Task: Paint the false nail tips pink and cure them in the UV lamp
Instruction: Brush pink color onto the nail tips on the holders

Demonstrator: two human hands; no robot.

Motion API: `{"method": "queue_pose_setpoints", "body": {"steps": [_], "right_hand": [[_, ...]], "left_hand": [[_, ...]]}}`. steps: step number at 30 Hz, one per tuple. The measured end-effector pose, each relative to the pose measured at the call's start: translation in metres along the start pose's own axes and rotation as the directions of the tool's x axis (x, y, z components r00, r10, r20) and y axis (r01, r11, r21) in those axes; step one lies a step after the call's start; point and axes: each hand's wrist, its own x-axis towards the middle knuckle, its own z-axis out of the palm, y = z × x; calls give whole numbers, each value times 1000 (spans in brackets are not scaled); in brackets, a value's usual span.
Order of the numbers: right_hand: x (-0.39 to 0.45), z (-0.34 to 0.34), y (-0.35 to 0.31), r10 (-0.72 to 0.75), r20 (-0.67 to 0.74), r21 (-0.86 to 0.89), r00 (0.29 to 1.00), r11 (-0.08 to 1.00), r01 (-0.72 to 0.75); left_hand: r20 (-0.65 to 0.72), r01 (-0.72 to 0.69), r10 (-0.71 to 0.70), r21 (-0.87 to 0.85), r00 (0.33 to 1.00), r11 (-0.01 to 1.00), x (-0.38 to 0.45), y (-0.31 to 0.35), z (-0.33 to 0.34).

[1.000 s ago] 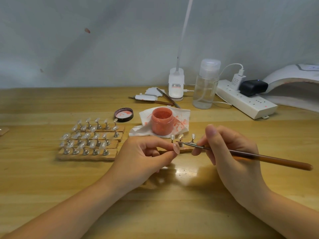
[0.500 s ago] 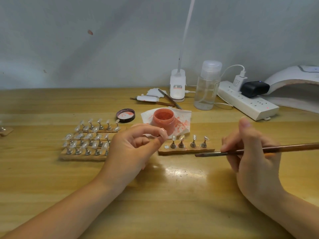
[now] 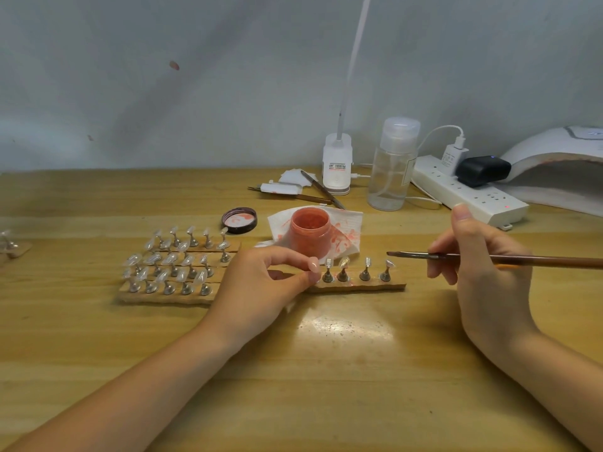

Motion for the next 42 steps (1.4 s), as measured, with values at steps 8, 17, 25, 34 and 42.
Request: {"method": "queue_pose_setpoints", "body": {"steps": [8, 17, 25, 34, 42], "right_hand": [[0, 1, 0, 11, 28, -9, 1000, 1000, -11], [1, 1, 0, 50, 34, 0, 998, 999, -50], [1, -1, -1, 70, 27, 16, 997, 997, -71], [2, -1, 1, 62, 60, 5, 996, 998, -62], [2, -1, 1, 43, 52, 24, 998, 999, -44]], "left_hand": [[13, 36, -37, 25, 999, 999, 1, 0, 1], [179, -62, 22, 222, 984, 973, 2, 15, -2], [224, -128, 49, 354, 973, 926, 11, 15, 7], [201, -180, 108, 385, 974, 905, 12, 14, 8], [176, -391, 349, 448, 920, 804, -3, 15, 8]]}}
